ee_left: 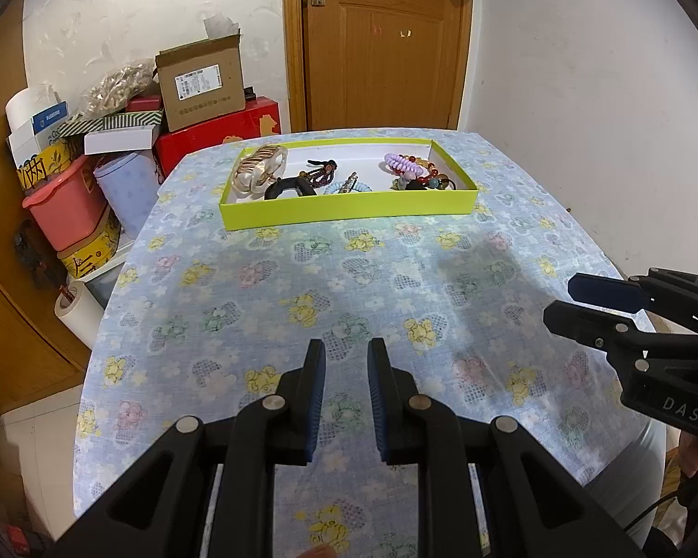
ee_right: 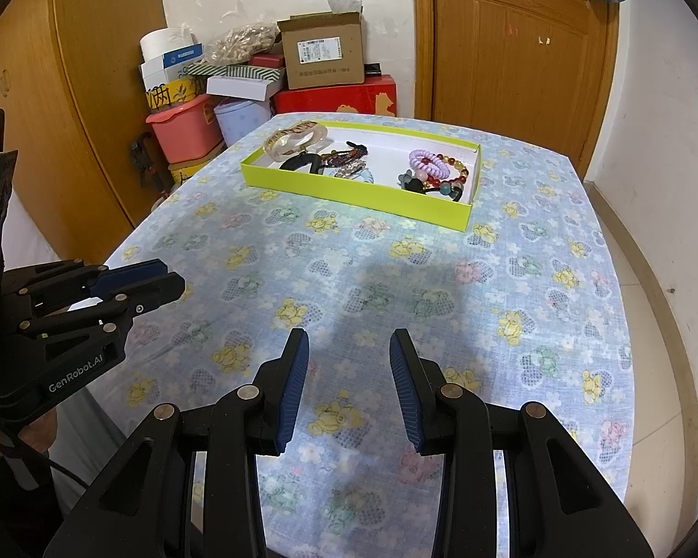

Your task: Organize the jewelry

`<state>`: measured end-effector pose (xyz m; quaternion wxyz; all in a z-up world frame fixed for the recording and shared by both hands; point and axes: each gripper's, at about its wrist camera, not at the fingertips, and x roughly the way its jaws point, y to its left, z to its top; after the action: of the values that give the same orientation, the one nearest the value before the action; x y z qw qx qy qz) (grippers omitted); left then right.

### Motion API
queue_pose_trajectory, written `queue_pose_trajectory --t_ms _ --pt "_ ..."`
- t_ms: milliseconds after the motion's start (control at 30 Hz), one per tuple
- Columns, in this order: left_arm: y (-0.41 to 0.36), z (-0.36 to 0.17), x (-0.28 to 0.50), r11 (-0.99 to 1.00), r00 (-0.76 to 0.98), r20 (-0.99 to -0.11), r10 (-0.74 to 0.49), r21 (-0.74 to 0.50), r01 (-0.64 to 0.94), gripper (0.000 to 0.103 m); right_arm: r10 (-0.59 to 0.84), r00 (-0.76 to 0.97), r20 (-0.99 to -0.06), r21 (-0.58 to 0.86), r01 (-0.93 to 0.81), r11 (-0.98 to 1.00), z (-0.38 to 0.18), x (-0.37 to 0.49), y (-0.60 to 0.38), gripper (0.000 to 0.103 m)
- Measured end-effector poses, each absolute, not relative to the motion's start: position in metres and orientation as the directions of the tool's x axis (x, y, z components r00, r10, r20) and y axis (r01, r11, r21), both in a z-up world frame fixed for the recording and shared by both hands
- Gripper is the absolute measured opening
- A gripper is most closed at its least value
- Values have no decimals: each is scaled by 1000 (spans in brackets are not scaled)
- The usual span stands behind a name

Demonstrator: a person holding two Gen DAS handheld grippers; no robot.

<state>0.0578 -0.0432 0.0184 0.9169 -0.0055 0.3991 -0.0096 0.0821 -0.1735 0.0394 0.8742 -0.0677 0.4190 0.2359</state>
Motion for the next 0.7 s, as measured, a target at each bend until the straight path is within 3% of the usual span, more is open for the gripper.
queue_pose_trajectory --t_ms 700 --pt "-42 16 59 1000 675 -738 -7 -6 4 19 356 535 -766 79 -472 878 39 81 -172 37"
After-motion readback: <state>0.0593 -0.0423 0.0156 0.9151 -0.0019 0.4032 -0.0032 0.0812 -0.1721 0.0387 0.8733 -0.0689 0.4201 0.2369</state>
